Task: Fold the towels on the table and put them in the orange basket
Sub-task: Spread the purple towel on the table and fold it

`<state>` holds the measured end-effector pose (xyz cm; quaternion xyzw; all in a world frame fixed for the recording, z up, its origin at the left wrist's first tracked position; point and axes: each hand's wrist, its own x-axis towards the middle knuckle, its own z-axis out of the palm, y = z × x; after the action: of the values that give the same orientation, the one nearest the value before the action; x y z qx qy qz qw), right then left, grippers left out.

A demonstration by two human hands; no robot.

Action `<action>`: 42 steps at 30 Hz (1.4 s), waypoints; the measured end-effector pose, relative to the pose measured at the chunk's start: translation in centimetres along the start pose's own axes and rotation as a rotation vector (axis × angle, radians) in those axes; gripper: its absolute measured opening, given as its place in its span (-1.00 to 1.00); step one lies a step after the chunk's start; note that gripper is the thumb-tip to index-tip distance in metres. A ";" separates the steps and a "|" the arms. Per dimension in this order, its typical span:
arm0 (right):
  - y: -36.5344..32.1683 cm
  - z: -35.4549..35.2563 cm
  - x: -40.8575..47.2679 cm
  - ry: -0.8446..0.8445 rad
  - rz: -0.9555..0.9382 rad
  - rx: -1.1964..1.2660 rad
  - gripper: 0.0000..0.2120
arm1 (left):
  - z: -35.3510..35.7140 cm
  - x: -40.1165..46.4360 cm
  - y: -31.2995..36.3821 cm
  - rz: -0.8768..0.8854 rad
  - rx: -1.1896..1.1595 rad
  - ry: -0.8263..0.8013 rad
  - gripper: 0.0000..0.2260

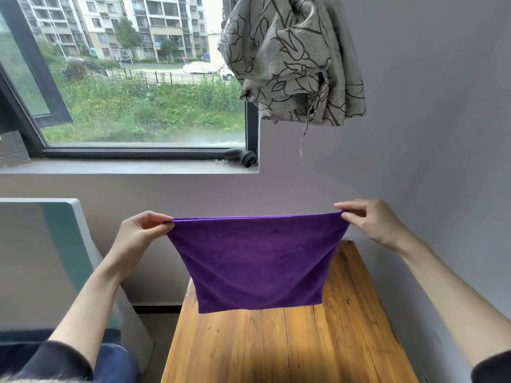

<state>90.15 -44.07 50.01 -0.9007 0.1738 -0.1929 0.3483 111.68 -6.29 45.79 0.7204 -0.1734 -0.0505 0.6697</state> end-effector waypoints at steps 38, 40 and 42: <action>11.6 8.5 -3.1 0.115 0.364 0.285 -0.85 | 6.0 -2.2 -9.1 -0.139 0.334 -0.177 -0.88; 14.1 10.2 -6.8 -0.003 0.437 0.174 -0.89 | 6.1 -5.6 -11.9 -0.215 0.378 -0.216 -0.87; 16.0 11.7 -10.5 -0.122 0.544 0.149 -0.87 | 6.2 -9.2 -14.7 -0.322 0.409 -0.256 -0.84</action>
<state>83.65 -43.96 28.52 -0.8029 0.3729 -0.0502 0.4623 103.88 -8.60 29.32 0.8466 -0.1465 -0.2108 0.4663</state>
